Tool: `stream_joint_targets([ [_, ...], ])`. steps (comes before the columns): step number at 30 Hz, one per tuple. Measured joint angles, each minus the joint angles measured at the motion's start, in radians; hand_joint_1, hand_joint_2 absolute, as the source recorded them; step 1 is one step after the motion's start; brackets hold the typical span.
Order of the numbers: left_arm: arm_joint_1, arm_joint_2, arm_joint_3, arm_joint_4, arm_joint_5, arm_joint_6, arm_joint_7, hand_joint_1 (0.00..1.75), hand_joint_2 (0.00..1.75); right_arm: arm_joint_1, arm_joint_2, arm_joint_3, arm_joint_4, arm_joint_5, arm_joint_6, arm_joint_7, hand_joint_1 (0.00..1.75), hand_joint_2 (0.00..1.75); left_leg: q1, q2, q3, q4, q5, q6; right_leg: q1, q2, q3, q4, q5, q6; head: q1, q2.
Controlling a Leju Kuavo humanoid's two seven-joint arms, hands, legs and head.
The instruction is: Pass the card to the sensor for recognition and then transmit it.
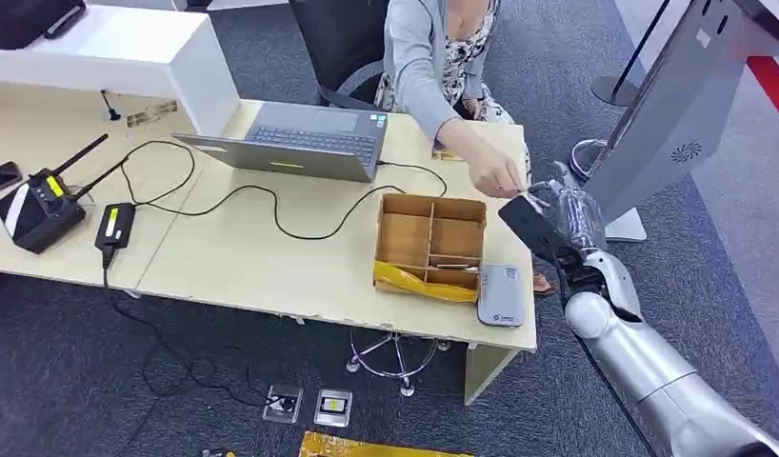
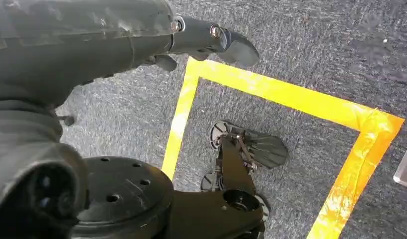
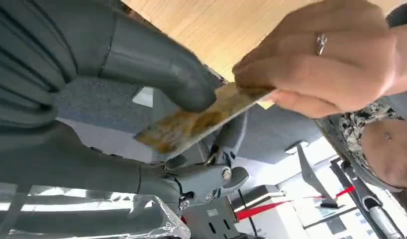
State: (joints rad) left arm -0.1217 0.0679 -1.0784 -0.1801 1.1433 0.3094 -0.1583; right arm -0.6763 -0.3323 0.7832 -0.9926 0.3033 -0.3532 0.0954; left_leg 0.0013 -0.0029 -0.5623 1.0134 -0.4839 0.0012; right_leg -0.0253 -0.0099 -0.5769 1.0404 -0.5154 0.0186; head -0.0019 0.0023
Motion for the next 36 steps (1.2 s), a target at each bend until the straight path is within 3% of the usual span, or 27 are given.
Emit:
stream_joint_targets([
  [22,0.001,0.016,-0.037,0.000,-0.019,0.012,0.019,0.00,0.00,0.020,-0.019,0.004,-0.091,-0.042,0.003,0.042,1.75,1.75,0.000,0.000,0.001,0.000,0.001,0.000,0.000,0.001,0.001,0.000,0.001,0.000,0.000,0.000],
  [36,0.001,0.017,-0.037,0.000,0.024,0.059,0.070,0.00,0.00,0.044,-0.003,0.055,-0.066,-0.103,0.013,-0.040,1.75,1.75,0.000,0.000,0.001,0.000,0.001,0.000,0.000,0.001,0.001,0.000,0.001,0.000,0.001,0.000],
])
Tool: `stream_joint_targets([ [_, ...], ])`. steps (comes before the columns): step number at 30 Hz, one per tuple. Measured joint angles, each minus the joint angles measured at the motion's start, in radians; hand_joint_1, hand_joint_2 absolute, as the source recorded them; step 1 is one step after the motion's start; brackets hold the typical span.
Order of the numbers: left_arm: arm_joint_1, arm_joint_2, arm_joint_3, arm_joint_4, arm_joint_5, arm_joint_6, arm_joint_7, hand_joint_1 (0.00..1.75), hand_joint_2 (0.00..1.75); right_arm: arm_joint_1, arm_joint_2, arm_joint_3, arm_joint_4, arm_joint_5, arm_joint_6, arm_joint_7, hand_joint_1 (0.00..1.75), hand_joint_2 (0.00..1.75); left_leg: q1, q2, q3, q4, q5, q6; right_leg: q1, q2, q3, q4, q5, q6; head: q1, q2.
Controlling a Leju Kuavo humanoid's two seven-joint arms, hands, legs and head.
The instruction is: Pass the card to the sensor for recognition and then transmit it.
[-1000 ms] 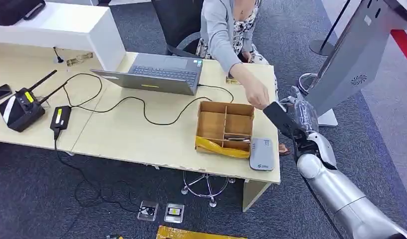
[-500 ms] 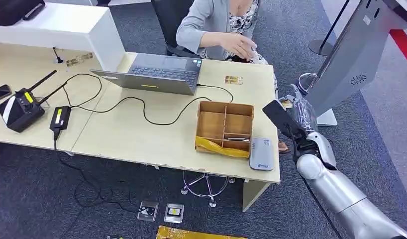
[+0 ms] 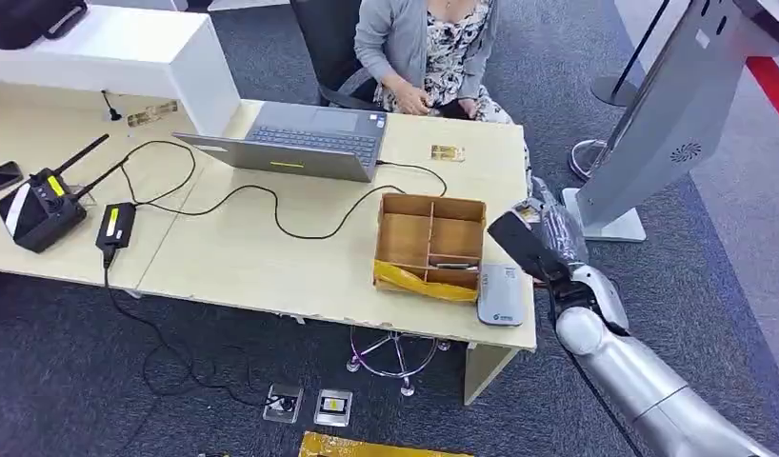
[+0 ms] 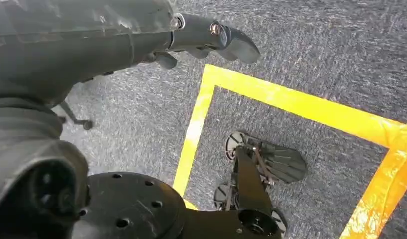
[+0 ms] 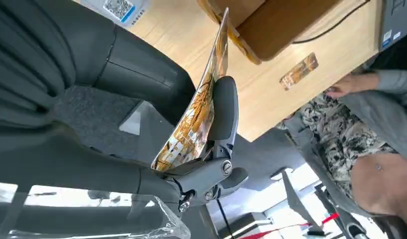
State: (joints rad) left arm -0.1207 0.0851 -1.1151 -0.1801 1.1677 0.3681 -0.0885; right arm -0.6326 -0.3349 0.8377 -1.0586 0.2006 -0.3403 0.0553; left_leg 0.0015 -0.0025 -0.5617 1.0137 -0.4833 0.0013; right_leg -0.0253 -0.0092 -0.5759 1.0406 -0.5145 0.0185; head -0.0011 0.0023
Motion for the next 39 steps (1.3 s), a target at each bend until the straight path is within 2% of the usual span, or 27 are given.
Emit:
stream_joint_targets([
  [8,0.000,-0.009,0.000,-0.001,0.021,0.022,0.004,0.00,0.00,0.002,0.021,0.038,0.042,-0.015,0.020,-0.038,1.75,1.75,0.000,0.000,0.000,0.000,0.000,0.000,0.000,0.000,0.000,0.000,0.000,0.000,0.000,0.000],
  [18,0.000,-0.015,0.000,-0.003,0.025,0.024,0.004,0.00,0.00,0.002,0.029,0.070,0.128,-0.114,-0.013,-0.062,1.75,1.75,0.000,0.000,0.000,0.000,0.000,0.000,0.000,0.000,0.000,0.000,0.000,0.000,0.000,0.000],
  [32,0.002,-0.014,0.000,-0.003,0.023,0.018,0.009,0.00,0.00,0.003,-0.016,0.061,0.227,-0.191,-0.044,-0.115,1.75,1.75,0.000,0.000,0.000,0.000,0.000,0.000,0.000,0.000,0.000,0.000,0.000,0.000,0.000,0.000],
  [39,0.002,-0.014,0.000,-0.003,0.023,0.021,0.021,0.00,0.00,0.026,-0.017,0.061,0.246,-0.194,-0.049,-0.138,1.75,1.75,0.000,0.000,0.000,0.000,0.000,0.000,0.000,0.001,0.000,0.000,0.000,0.000,0.000,0.000],
])
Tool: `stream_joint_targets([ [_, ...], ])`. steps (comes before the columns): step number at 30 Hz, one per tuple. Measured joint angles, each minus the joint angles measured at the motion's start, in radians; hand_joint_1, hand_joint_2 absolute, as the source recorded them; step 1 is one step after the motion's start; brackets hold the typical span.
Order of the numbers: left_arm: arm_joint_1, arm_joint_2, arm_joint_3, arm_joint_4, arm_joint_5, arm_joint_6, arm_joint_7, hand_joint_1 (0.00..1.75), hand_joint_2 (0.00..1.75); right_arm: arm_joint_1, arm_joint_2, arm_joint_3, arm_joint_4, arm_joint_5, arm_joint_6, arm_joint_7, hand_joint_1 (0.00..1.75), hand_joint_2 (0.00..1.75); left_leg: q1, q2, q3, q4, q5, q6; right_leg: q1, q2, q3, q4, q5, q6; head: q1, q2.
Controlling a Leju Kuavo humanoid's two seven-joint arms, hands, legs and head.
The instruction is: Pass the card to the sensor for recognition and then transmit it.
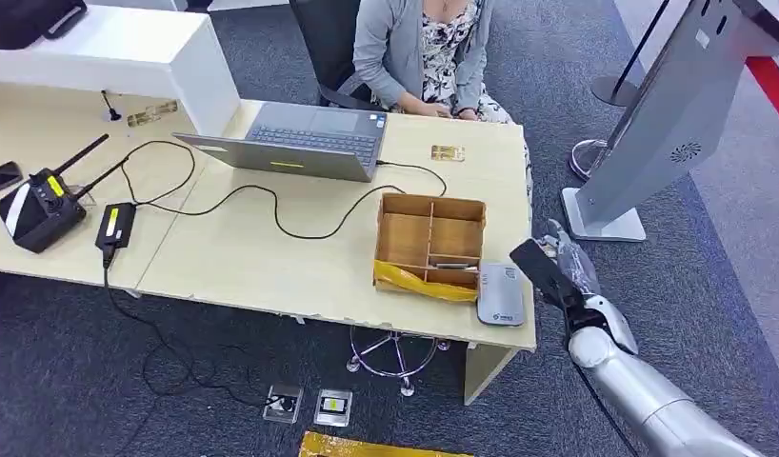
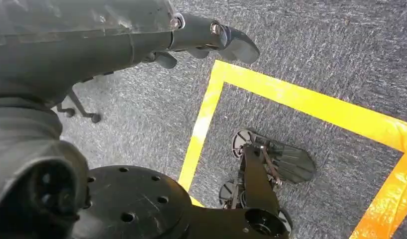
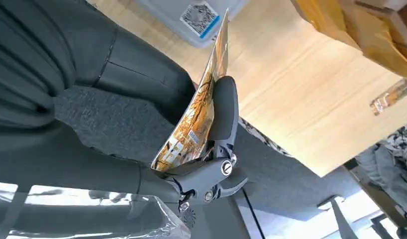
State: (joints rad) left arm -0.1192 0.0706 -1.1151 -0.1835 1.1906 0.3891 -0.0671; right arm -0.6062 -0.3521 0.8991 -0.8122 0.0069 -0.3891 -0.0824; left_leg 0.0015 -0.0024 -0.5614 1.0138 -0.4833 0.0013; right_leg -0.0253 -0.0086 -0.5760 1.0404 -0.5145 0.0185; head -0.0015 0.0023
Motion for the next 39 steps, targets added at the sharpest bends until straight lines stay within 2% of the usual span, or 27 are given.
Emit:
stream_joint_targets([
  [7,0.000,0.000,0.000,-0.002,0.000,0.003,0.003,0.00,0.00,0.029,0.001,0.000,0.015,-0.014,-0.002,-0.015,1.75,1.75,0.000,0.000,0.000,0.000,0.000,0.000,0.000,0.000,0.000,0.000,0.000,0.000,0.000,0.000],
  [32,0.000,0.001,0.000,-0.002,0.000,0.009,0.013,0.00,0.00,0.065,0.000,0.002,0.019,-0.047,-0.006,-0.005,1.75,1.75,0.000,0.000,0.000,0.000,0.000,0.000,0.000,0.000,0.000,0.000,0.000,0.000,0.000,0.000],
  [39,0.000,0.001,0.000,-0.002,0.000,0.011,0.014,0.00,0.00,0.081,0.000,0.003,0.023,-0.067,-0.019,-0.024,1.75,1.75,0.000,0.000,0.001,0.000,0.000,0.000,0.000,0.001,0.000,0.000,0.000,0.000,0.000,0.000],
])
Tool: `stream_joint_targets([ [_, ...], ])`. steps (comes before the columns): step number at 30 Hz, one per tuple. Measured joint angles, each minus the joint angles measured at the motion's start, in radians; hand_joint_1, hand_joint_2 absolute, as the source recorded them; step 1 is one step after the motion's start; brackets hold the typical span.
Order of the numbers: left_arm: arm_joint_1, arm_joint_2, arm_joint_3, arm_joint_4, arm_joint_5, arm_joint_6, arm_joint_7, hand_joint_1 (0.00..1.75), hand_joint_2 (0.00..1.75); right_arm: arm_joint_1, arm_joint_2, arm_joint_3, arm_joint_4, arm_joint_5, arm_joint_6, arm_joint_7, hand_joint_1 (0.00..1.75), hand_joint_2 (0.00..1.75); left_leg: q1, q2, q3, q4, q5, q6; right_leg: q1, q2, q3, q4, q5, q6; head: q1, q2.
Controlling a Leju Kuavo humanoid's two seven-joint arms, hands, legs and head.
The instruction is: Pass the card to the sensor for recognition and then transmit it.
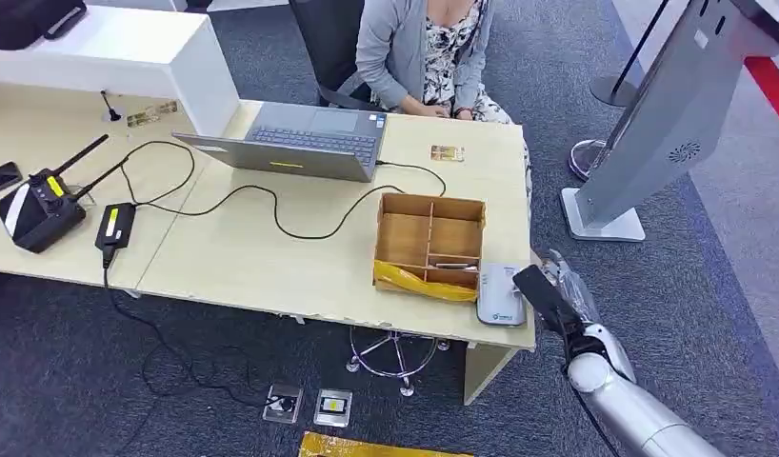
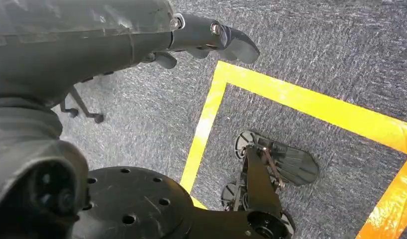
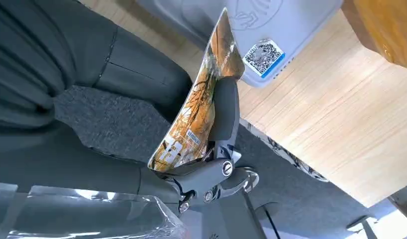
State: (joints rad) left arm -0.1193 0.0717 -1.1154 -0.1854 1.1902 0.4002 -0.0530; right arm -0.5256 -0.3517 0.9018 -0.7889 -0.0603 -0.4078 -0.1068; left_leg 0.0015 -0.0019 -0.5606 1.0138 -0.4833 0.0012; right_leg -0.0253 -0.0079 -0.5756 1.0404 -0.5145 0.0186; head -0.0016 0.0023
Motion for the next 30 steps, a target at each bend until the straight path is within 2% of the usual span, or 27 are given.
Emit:
stream_joint_targets([
  [22,0.000,0.000,0.000,0.000,-0.003,0.004,0.001,0.00,0.00,0.019,0.003,0.002,0.011,-0.011,-0.026,-0.014,1.75,1.75,0.000,0.000,0.001,0.000,0.000,0.000,0.000,0.000,0.001,0.000,0.000,0.000,0.000,0.000],
  [25,0.000,0.000,0.000,0.000,-0.003,0.004,0.004,0.00,0.00,0.019,0.003,0.003,0.014,0.037,-0.050,0.008,1.75,1.75,0.000,0.000,0.001,0.000,0.000,0.000,0.000,0.000,0.001,0.000,0.000,0.000,0.000,0.000],
  [30,0.000,0.000,0.000,-0.001,0.000,0.005,0.005,0.00,0.00,0.014,0.000,0.018,0.034,0.150,-0.094,0.086,1.75,1.75,0.000,0.000,0.001,0.000,0.000,0.000,0.000,0.000,0.001,0.000,0.000,0.000,0.000,0.000],
])
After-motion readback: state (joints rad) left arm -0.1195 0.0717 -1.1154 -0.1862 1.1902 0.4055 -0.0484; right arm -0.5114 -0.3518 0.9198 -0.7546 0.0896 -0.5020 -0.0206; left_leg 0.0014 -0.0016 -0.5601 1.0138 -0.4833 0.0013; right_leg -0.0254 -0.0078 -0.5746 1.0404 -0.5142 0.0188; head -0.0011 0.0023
